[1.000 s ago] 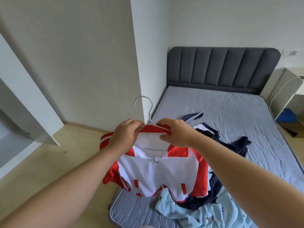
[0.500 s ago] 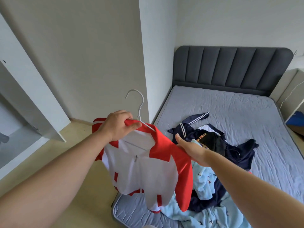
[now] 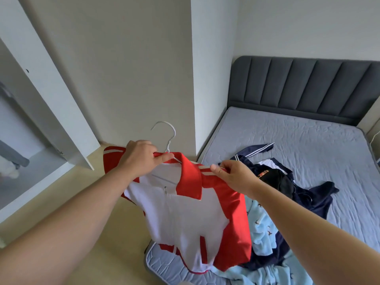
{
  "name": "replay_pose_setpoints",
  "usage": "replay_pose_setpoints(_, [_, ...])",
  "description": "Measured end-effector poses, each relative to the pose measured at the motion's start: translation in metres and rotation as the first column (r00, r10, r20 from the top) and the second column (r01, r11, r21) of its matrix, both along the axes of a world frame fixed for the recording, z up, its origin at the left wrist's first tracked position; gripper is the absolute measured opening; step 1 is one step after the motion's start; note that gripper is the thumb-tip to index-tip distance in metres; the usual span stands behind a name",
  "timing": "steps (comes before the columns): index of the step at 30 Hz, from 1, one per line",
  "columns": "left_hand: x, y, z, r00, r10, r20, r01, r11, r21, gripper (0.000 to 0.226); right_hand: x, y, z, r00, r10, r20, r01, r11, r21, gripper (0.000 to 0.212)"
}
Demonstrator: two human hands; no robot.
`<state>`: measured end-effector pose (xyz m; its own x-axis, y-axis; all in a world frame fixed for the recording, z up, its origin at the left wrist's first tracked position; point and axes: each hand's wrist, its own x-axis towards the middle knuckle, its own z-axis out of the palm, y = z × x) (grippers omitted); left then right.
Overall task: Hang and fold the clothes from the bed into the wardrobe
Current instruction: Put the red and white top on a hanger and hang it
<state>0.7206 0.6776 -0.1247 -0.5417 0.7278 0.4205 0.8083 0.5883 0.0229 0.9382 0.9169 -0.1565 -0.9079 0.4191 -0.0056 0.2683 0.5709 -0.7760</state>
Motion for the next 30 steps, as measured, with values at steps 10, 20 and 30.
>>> replay_pose_setpoints(10, [-0.004, -0.015, 0.006, 0.969, 0.114, 0.217, -0.173, 0.945, 0.276, 0.078, 0.004, 0.027, -0.03, 0.994, -0.029, 0.103, 0.009, 0.982, 0.19, 0.027])
replay_pose_setpoints(20, [-0.003, -0.014, 0.016, 0.978, 0.099, 0.183, -0.149, 0.948, 0.28, 0.075, -0.006, 0.036, -0.022, 0.97, -0.079, 0.229, 0.043, 0.987, 0.157, 0.022])
replay_pose_setpoints(30, [0.006, -0.037, 0.016, 0.961, 0.105, 0.255, -0.179, 0.941, 0.288, 0.088, -0.054, -0.038, 0.022, 0.969, 0.247, 0.018, -0.226, 0.852, 0.471, 0.049])
